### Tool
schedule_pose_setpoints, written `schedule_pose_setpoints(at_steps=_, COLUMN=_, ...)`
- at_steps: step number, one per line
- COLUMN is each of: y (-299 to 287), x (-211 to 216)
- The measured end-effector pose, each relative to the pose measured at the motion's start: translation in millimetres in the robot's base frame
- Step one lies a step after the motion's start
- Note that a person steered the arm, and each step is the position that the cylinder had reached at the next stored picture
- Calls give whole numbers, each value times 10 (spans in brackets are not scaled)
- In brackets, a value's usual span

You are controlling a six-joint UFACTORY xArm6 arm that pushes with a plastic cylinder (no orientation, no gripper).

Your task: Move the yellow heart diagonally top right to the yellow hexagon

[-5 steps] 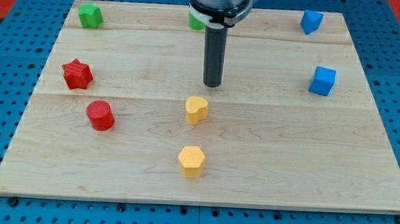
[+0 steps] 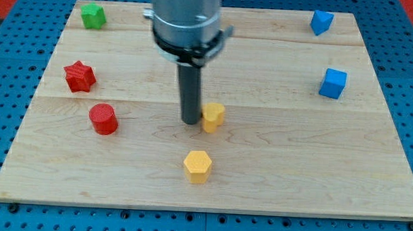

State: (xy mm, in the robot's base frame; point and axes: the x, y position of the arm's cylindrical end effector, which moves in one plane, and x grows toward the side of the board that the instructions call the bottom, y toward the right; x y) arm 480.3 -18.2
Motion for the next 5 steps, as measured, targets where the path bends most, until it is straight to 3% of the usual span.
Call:
schedule_pose_setpoints(at_steps=2, y=0, x=-100)
schedule_pose_setpoints(at_steps=3, y=18, x=-362)
schedule_pose_setpoints(at_steps=5, y=317, x=-193)
